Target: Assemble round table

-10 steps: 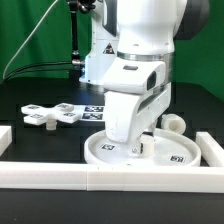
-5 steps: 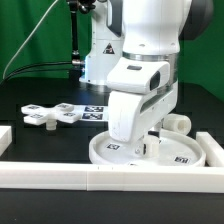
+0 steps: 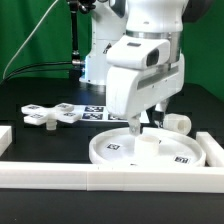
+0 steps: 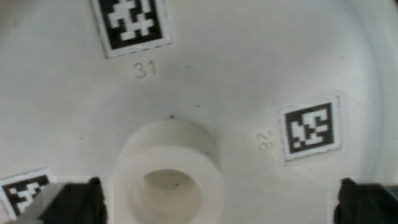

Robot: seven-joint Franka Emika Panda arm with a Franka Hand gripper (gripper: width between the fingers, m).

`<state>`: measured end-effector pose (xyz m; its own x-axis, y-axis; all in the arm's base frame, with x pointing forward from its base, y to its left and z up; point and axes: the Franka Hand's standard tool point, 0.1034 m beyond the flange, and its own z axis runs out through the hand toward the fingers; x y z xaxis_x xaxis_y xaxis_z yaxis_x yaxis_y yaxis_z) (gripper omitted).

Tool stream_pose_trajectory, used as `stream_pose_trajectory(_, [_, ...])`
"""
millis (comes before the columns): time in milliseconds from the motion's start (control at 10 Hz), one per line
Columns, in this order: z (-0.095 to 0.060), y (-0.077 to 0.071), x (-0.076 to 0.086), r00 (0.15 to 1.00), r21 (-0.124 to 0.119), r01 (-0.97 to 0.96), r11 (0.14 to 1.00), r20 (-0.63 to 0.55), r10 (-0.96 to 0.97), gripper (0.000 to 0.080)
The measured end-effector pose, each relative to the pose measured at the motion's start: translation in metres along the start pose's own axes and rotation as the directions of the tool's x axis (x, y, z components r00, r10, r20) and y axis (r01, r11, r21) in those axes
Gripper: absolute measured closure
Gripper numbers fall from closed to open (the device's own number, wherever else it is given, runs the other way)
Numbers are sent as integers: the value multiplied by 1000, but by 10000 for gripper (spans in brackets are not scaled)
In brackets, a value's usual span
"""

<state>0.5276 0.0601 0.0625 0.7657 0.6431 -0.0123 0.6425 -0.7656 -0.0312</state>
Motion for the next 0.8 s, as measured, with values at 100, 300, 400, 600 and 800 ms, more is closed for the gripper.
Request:
stream_pose_trajectory(100, [-4,-17,4,994,-4,-109,994,-1,109,151])
stream_pose_trajectory(300, [-2,-41,18,974,-4,-228,974,11,228,151])
stream_pose_trajectory(400, [-1,-45,21,975,-2,-224,975,11,224,151])
stream_pose_trajectory(600, [-1,-46,18,974,4,-225,974,40,225,151])
stream_pose_trajectory(800, [0,-49,15,972,12,-224,974,78,223,151])
